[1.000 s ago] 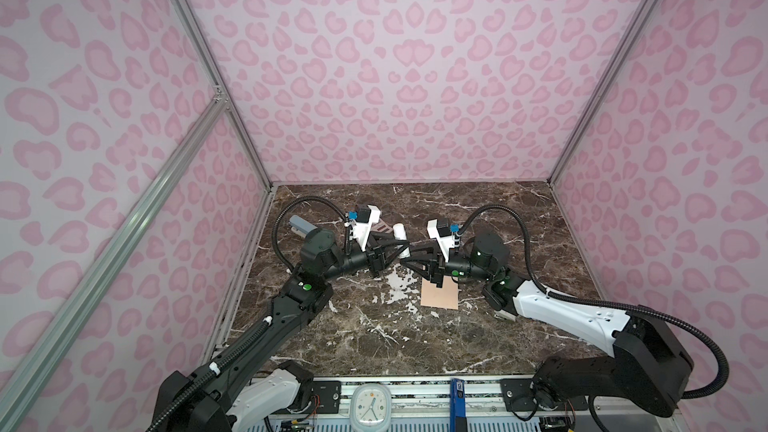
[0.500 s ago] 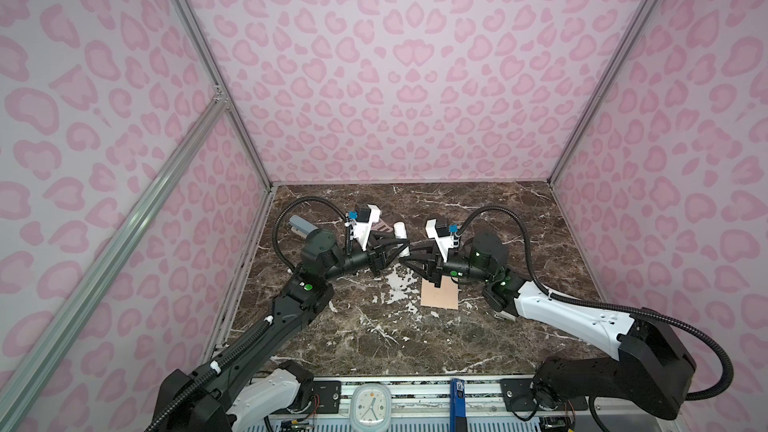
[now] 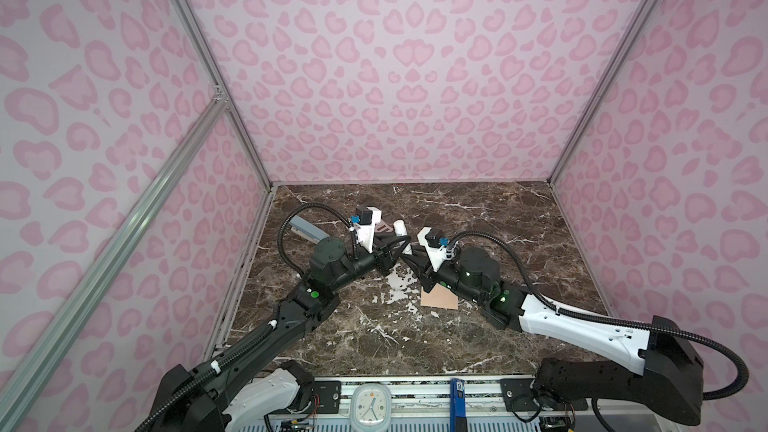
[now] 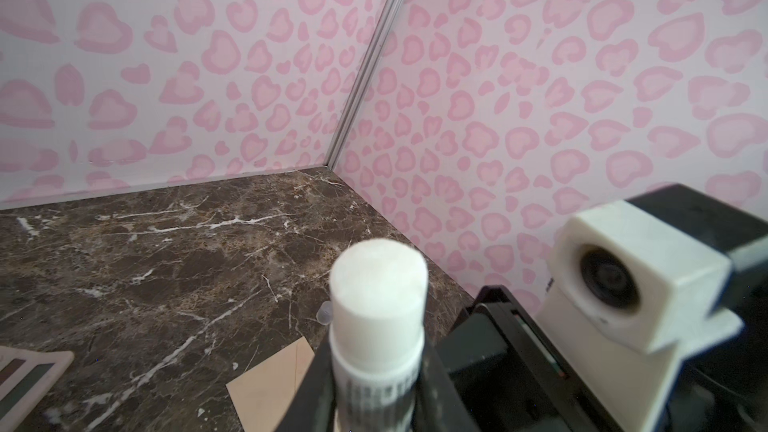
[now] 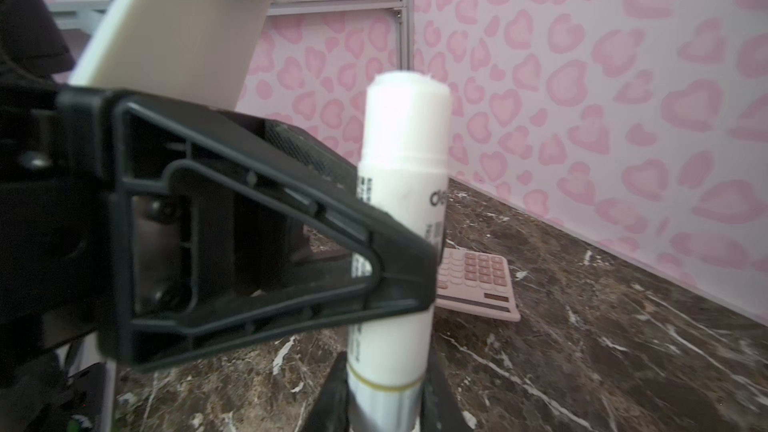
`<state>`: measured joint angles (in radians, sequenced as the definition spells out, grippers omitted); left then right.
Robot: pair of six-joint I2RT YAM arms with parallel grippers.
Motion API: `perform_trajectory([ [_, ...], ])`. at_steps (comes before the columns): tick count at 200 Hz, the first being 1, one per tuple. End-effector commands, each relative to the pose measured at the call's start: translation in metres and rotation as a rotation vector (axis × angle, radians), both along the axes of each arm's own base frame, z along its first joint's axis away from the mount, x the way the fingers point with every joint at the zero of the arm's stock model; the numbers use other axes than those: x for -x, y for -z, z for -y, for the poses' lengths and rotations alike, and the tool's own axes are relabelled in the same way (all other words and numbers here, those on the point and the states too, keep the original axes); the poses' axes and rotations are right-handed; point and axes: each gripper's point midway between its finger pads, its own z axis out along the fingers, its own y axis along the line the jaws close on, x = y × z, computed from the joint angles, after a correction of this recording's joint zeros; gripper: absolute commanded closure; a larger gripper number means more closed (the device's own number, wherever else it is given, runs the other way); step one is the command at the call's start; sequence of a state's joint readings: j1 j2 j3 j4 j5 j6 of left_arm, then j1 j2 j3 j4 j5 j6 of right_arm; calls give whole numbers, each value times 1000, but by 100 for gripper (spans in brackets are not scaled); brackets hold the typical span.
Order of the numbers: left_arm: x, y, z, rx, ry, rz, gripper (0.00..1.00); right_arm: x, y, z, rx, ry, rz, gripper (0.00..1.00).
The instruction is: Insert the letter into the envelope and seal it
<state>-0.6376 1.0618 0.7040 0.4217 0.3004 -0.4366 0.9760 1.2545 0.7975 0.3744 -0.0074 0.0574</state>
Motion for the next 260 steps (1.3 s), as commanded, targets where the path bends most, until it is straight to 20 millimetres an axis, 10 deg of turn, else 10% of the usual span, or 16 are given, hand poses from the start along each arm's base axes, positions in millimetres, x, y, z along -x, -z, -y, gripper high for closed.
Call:
perform_trajectory([
  [1, -25, 11, -14, -41, -194, -9, 96, 4, -20, -11, 40, 53, 154, 80],
  [84, -36, 14, -27, -32, -378, 1, 96, 8, -9, -25, 132, 195, 217, 74],
  [131, -44, 20, -49, -99, -479, -33, 96, 15, 0, -17, 164, 151, 177, 47],
  [181, -46, 2, -75, -56, -449, -7, 96, 18, 13, 12, 59, -60, 48, 47],
  [260, 3, -29, -15, 54, 124, 130, 96, 19, -19, 24, -186, -308, -20, 46],
])
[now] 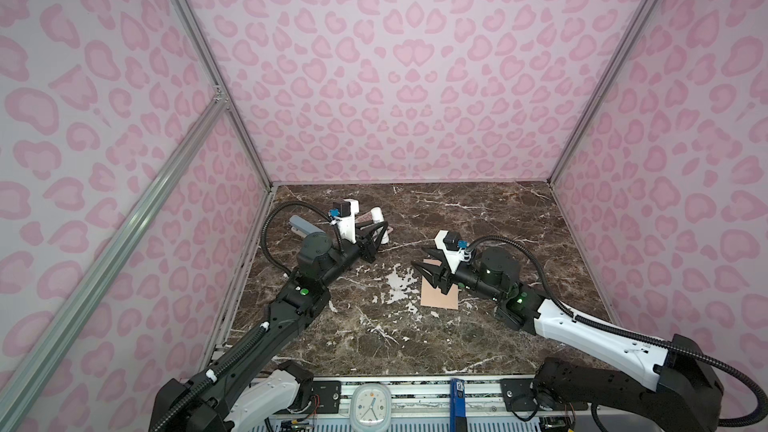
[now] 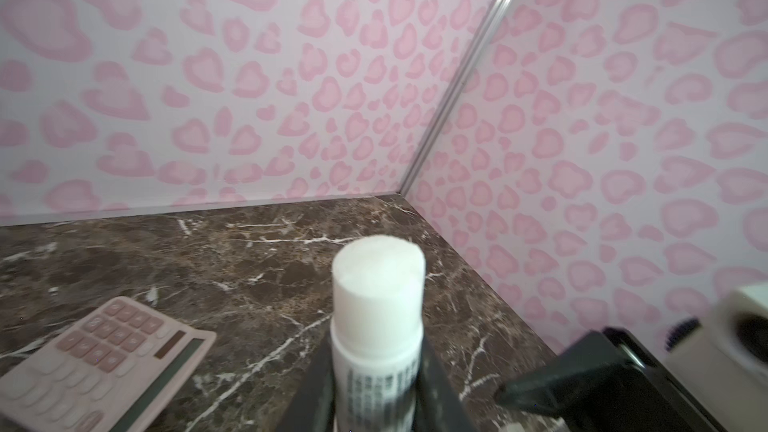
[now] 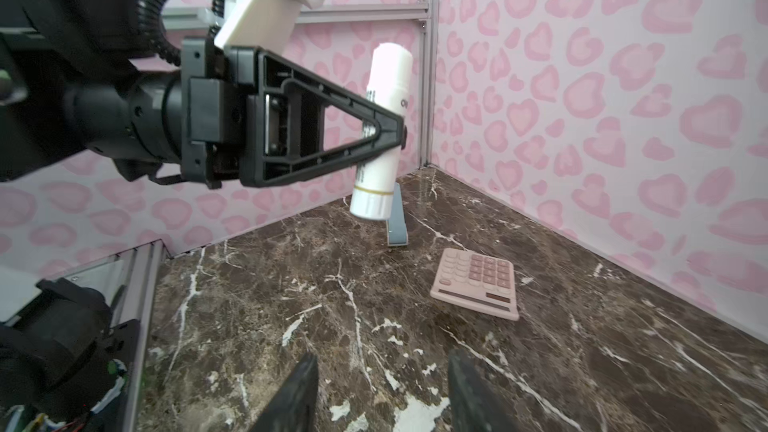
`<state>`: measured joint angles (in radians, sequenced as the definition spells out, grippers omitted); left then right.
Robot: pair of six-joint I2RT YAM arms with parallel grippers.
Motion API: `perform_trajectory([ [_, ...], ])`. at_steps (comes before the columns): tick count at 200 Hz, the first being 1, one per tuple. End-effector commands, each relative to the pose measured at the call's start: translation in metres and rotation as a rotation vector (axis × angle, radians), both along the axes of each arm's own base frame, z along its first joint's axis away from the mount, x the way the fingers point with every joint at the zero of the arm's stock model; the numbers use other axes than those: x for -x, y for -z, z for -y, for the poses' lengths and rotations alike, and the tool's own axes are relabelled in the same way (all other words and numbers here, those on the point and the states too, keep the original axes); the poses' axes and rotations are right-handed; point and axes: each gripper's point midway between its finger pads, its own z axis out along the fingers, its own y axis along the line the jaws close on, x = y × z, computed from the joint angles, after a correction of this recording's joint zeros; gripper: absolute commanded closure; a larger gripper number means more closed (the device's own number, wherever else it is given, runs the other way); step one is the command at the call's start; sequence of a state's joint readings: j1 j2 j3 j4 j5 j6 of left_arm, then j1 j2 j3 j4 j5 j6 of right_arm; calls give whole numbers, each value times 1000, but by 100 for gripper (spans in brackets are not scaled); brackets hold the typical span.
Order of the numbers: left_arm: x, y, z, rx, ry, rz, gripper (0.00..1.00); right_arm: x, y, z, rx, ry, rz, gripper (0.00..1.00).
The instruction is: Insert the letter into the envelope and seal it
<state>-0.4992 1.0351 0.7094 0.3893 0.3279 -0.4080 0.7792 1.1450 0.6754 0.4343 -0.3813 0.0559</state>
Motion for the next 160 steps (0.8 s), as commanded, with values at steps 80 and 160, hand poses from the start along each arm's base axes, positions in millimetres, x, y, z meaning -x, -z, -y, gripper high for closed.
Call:
perform_trajectory([
  [80, 45, -24, 41, 107, 387, 151, 96, 3, -21, -26, -187, -223, -94, 47],
  [160, 46, -22, 47, 107, 399, 146, 96, 3, -24, -35, -195, -266, -93, 61],
])
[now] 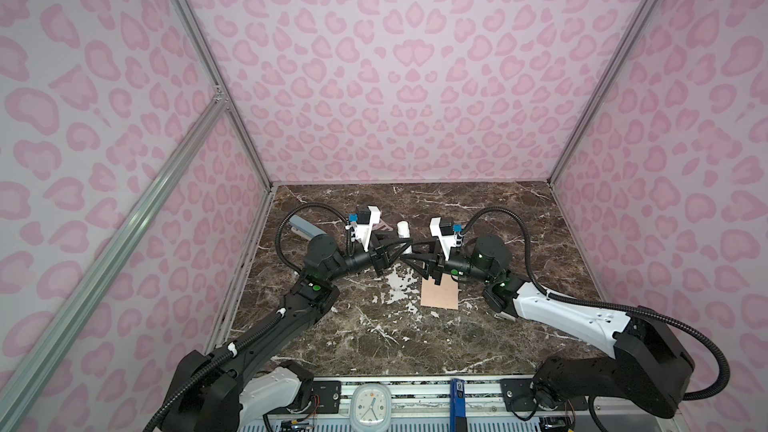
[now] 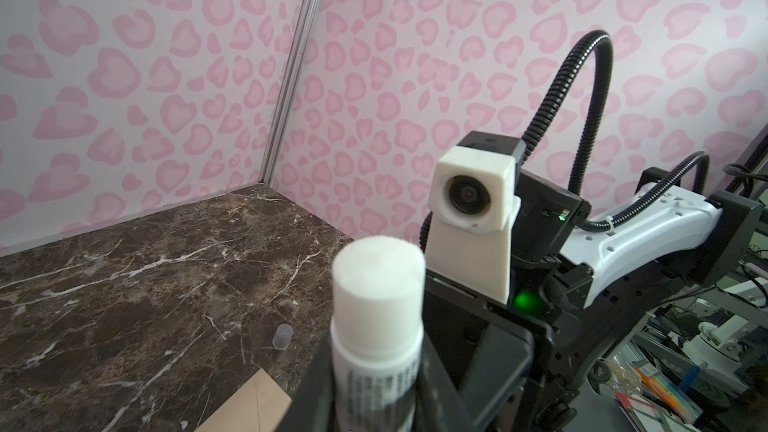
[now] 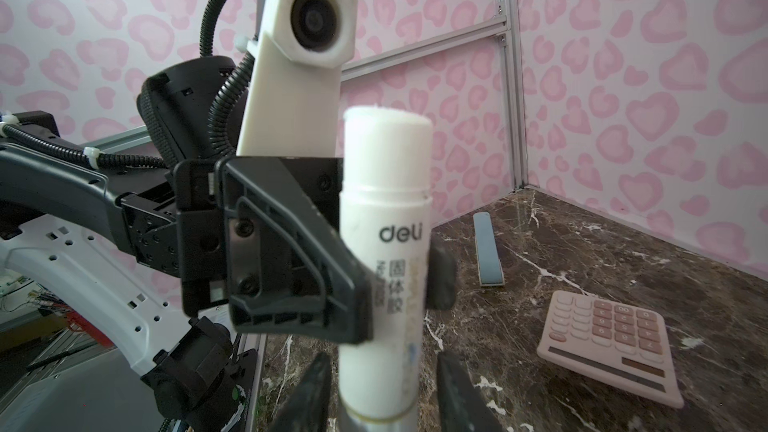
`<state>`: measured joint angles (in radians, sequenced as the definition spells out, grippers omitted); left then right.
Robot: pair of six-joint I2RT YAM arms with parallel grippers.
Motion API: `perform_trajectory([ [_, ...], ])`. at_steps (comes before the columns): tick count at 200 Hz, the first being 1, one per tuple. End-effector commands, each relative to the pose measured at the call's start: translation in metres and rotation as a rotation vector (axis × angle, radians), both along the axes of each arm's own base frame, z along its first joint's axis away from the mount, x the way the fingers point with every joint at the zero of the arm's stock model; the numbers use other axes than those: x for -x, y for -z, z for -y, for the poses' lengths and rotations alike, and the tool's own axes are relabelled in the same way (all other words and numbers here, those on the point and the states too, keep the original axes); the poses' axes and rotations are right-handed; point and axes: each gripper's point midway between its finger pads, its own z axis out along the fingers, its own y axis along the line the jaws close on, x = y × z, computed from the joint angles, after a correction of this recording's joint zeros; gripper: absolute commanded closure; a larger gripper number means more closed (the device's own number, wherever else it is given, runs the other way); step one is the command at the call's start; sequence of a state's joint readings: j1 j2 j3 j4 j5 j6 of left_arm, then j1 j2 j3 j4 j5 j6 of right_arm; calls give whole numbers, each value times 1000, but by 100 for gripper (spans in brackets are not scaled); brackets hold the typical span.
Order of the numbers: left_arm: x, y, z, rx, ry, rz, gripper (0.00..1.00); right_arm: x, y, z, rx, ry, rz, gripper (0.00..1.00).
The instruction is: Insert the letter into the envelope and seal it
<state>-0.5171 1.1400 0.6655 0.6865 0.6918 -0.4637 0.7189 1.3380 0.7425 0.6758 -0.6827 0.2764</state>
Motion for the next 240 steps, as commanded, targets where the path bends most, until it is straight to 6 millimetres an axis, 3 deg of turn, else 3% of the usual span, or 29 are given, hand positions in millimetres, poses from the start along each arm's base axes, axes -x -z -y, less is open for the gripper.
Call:
perform_trajectory([
  [1, 3, -15, 1, 32, 15, 51, 96, 5, -11, -3, -30, -33, 37, 61],
  [44, 2, -13, 1, 30, 7, 46, 96, 10, -9, -8, -13, -82, 48, 71],
  [82, 1, -15, -1, 29, -11, 51, 96, 12, -2, -7, 17, -83, 47, 62],
  [106, 1, -15, -2, 23, -19, 52, 96, 13, 3, -3, 41, -76, 45, 62],
  [180, -1, -10, 1, 18, -11, 34, 96, 10, 1, 0, 40, -48, 53, 75],
  [240, -8, 4, 0, -4, -61, 0, 96, 3, -5, -3, 54, 38, 86, 77],
])
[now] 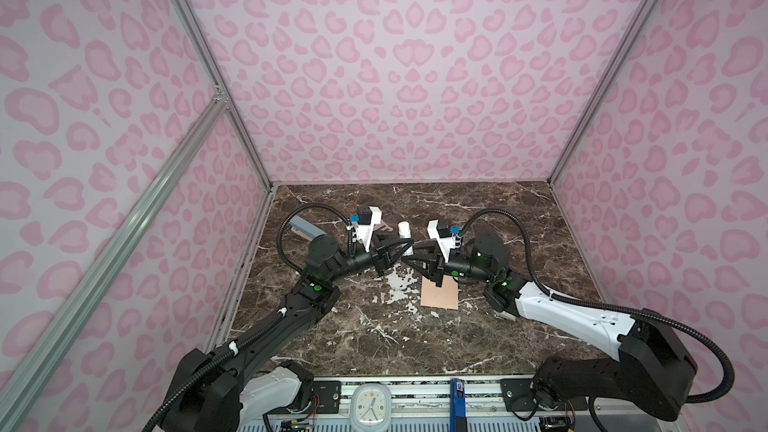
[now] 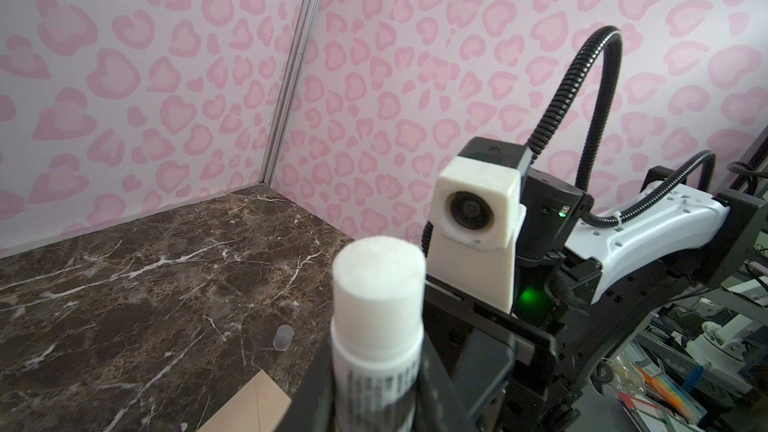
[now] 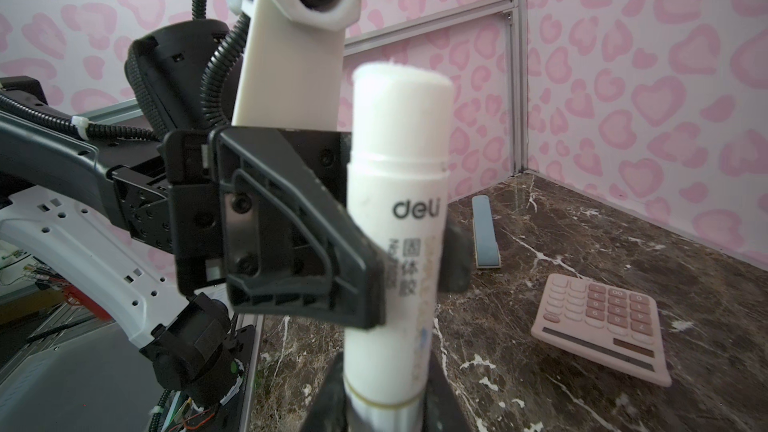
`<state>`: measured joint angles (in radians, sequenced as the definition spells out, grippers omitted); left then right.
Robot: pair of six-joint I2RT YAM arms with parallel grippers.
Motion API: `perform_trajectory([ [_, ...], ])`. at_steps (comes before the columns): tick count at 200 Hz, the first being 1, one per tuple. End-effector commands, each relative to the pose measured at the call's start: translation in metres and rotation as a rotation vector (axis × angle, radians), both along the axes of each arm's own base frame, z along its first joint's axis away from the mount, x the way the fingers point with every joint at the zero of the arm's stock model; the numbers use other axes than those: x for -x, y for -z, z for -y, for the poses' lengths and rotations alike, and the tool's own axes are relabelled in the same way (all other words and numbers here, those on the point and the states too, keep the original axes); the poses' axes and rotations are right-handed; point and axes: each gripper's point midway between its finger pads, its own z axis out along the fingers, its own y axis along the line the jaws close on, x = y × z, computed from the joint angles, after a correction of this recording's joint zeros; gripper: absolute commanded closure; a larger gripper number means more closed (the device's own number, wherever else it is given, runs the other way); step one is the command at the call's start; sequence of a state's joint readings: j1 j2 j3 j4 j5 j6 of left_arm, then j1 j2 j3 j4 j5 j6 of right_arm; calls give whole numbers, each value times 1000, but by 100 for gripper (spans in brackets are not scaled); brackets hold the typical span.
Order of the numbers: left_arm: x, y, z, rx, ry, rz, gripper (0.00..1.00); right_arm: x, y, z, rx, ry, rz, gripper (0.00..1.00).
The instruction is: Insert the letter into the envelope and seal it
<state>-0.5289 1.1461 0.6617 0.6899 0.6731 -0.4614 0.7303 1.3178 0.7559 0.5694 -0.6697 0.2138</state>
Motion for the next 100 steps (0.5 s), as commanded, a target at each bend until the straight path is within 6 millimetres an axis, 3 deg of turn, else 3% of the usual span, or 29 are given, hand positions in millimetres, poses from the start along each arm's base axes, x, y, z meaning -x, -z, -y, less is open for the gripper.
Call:
perform_trajectory([
  [1, -8, 2, -2, -2, -58, 5, 96, -1, -13, -3, -9, 38, 80, 77],
  [52, -34, 15, -11, -52, -329, -8, 96, -16, -20, 4, 43, 353, 164, 78],
  [100, -42, 21, -17, -52, -471, -14, 96, 0, -29, -3, 81, 517, 233, 78],
])
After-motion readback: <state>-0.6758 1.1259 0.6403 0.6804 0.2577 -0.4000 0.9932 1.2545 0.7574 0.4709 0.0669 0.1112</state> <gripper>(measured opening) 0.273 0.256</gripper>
